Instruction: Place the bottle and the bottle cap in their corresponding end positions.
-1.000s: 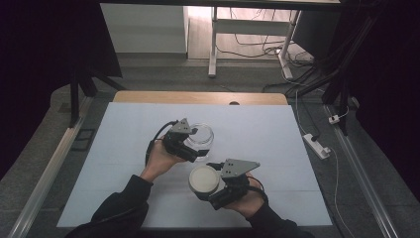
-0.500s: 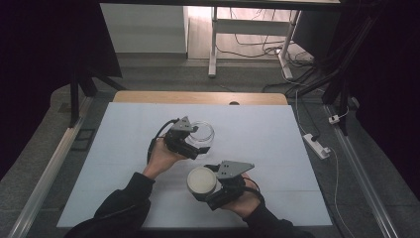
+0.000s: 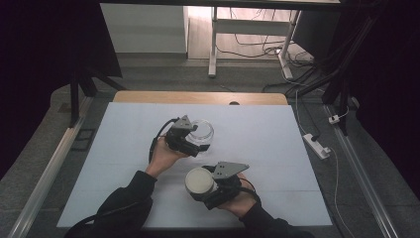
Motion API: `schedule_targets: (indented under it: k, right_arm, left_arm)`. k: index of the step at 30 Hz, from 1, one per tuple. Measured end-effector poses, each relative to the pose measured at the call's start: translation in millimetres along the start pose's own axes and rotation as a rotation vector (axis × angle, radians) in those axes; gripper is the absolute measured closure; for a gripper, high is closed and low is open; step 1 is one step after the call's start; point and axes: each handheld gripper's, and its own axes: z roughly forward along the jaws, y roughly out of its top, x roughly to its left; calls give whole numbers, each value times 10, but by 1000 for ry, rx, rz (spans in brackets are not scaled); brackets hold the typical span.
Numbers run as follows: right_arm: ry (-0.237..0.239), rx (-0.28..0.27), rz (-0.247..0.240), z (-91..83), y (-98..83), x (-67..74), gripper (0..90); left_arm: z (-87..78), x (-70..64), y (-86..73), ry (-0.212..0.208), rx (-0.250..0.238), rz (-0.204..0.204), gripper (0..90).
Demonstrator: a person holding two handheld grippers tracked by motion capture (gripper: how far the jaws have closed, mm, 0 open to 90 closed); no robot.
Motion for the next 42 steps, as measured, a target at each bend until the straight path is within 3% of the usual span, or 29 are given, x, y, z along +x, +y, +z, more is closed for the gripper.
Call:
schedule_targets:
  k: [26, 42]
  right_arm:
    - [-45, 75, 26, 260, -243, -225, 75]
    - [-57, 130, 22, 376, -271, -249, 75]
  left_arm:
    - [181, 126, -168, 54, 26, -19, 74]
    - [267, 200, -198, 95, 14, -24, 73]
